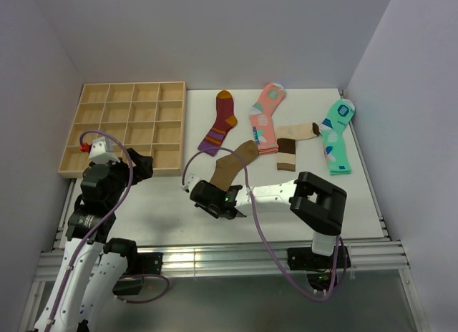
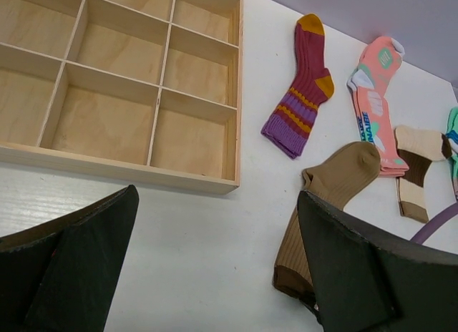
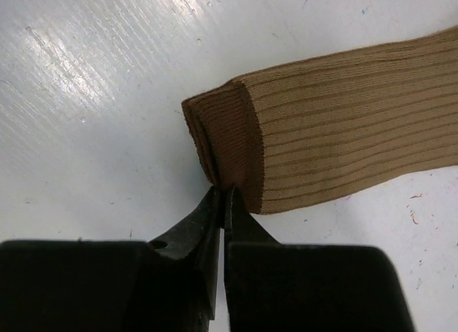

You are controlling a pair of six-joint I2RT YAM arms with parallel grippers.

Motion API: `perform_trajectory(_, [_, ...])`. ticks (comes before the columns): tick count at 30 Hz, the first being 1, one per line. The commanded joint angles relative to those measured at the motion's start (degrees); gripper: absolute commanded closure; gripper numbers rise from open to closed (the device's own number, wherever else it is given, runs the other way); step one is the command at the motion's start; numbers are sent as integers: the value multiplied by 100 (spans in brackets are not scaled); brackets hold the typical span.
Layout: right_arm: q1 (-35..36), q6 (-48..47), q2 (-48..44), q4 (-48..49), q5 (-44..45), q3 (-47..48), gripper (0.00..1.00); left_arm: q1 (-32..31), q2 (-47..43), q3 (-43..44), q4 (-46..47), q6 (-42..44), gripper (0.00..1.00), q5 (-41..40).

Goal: Roll the socks
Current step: Roll the sock at the center of the board.

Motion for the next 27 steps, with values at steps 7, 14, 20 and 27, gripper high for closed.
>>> perform_trajectory(7, [-59,280,-186,106,-534,43,100,22,372,119,97,-475,0,638])
perform_trajectory(14, [-498,613,-476,387,-1615,-53,100,-232,496,-91,342,-1037,1,875])
perform_trajectory(20, [-1131,939,-608,668,-2951,-211,100,-943,672,-565,650,-1608,1,577])
perform_trajectory(27, [-1737,1360,-459,1037,-4190,-361,100,-2032,1040,-952,1063,-2215,2,76])
